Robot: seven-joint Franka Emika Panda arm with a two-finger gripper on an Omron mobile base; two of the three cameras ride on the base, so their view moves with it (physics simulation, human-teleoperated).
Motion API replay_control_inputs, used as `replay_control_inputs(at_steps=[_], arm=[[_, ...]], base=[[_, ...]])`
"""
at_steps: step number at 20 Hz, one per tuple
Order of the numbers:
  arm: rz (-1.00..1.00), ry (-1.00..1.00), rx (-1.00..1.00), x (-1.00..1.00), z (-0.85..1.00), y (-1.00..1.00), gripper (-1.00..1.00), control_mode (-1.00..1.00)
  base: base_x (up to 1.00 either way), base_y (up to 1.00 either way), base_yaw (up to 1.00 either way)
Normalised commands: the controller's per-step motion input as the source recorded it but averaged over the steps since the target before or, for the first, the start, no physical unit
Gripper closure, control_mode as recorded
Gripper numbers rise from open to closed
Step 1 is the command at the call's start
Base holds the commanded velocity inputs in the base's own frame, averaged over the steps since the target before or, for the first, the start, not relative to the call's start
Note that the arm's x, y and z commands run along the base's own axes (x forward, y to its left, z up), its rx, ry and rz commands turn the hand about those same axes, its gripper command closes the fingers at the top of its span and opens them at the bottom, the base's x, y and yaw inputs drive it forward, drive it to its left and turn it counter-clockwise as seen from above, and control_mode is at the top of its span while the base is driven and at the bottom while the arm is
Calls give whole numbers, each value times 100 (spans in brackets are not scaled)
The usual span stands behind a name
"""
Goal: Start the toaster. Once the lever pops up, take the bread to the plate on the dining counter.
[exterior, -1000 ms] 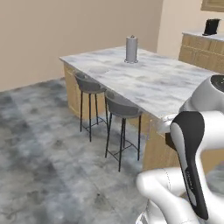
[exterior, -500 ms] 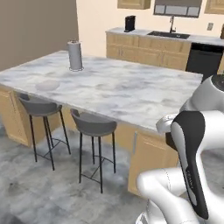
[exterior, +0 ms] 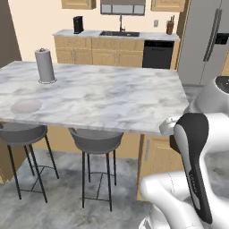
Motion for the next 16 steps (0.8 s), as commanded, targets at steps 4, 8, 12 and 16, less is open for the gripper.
replay_control_inputs(at_steps=[4, 8, 12, 16], arm=[[0, 0, 0, 0, 0, 0, 100, 100], [0, 0, 0, 0, 0, 0, 100, 100], [0, 0, 0, 0, 0, 0, 100, 100], [0, 0, 0, 0, 0, 0, 100, 100]], base=[[0, 100, -52], [0, 100, -48], [0, 100, -46], [0, 100, -40]])
